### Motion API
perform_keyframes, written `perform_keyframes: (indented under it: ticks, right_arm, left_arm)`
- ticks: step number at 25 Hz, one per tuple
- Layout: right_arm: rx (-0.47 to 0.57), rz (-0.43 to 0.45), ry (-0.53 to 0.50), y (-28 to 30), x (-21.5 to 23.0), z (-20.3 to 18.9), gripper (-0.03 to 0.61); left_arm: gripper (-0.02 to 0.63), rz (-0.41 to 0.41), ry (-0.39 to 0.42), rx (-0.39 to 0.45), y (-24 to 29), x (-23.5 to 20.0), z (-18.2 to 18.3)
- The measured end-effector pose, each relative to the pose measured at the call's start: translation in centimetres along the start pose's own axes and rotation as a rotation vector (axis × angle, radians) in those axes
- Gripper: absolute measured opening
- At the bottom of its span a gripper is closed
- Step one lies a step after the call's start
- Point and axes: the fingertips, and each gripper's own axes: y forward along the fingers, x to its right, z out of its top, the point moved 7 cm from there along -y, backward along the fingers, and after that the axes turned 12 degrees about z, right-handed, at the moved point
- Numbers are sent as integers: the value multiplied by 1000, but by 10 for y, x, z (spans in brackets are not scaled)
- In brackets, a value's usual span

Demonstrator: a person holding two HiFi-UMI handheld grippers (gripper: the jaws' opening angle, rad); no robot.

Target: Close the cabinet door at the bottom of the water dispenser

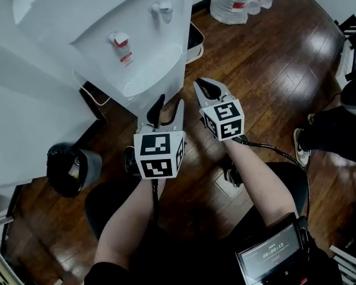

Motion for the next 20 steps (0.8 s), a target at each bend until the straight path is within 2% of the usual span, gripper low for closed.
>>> perform_keyframes:
  ticks: [5, 10, 12, 15, 20]
  right_arm:
    - [59, -8, -91, -71, -39, 41, 29]
    - [133, 20, -120, -133, -84, 67, 29]
    - [157, 32, -123, -148, -103, 67, 29]
    - [179, 36, -142, -163, -123, 58, 29]
    - [176, 71, -71, -162, -145, 43, 28]
  left_arm:
    - [189, 10, 40, 98, -49, 10, 3]
    - [189, 25, 98, 162, -91, 18, -3]
    - [189, 32, 132, 185, -103, 20, -8]
    - [189, 10, 132, 210, -114, 29, -11]
    - [189, -36, 118, 248, -126, 39, -7]
